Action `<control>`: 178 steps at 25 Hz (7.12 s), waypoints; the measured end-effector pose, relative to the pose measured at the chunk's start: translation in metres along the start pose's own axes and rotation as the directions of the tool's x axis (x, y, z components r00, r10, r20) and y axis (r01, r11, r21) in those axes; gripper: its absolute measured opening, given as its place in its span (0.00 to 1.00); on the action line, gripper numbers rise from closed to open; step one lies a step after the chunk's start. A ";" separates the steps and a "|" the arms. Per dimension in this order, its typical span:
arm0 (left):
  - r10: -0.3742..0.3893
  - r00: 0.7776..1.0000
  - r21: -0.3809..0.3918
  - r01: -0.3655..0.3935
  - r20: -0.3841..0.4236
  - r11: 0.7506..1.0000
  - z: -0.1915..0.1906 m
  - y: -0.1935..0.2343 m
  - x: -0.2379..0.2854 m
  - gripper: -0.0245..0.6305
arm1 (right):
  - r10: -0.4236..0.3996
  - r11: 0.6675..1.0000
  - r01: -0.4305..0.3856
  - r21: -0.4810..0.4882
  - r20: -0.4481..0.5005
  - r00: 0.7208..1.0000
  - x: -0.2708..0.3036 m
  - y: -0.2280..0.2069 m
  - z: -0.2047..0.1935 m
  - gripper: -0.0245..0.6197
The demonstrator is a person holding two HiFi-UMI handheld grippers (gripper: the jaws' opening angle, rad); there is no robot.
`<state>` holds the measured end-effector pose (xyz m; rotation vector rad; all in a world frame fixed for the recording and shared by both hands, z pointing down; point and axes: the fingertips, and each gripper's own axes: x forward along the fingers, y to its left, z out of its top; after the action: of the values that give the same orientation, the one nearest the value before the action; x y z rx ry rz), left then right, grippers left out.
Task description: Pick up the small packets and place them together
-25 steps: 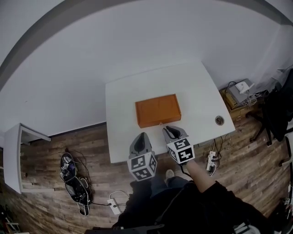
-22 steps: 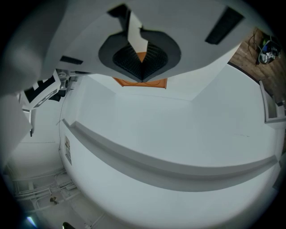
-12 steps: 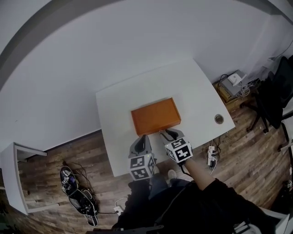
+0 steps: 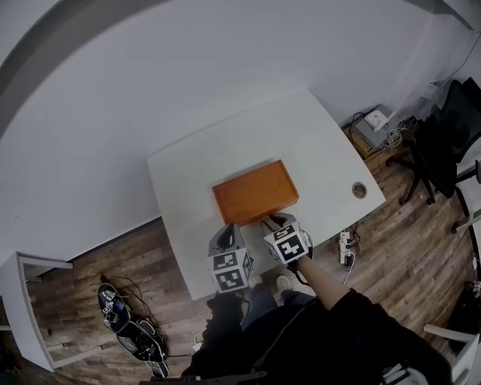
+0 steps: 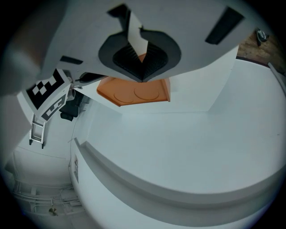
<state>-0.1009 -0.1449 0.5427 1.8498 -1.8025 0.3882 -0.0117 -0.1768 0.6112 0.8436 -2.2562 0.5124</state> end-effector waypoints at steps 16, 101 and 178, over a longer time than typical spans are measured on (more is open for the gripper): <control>-0.057 0.986 0.069 0.069 -0.153 0.995 -0.004 0.017 0.037 0.04 | -0.084 0.996 0.085 -0.001 -0.080 0.993 0.015 -0.007 -0.005 0.15; -0.182 0.920 0.084 0.224 -0.348 0.971 -0.007 -0.010 0.060 0.04 | 0.037 0.999 -0.032 0.028 -0.188 0.982 -0.050 0.018 -0.087 0.15; -0.209 0.942 -0.108 0.187 -0.263 0.976 -0.055 -0.003 -0.020 0.04 | 0.318 0.800 -0.413 -0.435 -0.275 0.907 -0.019 0.037 0.103 0.11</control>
<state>-0.0908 -0.0980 0.5769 1.8016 -1.4138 0.4621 -0.0726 -0.1995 0.5213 0.0893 -2.2255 0.1597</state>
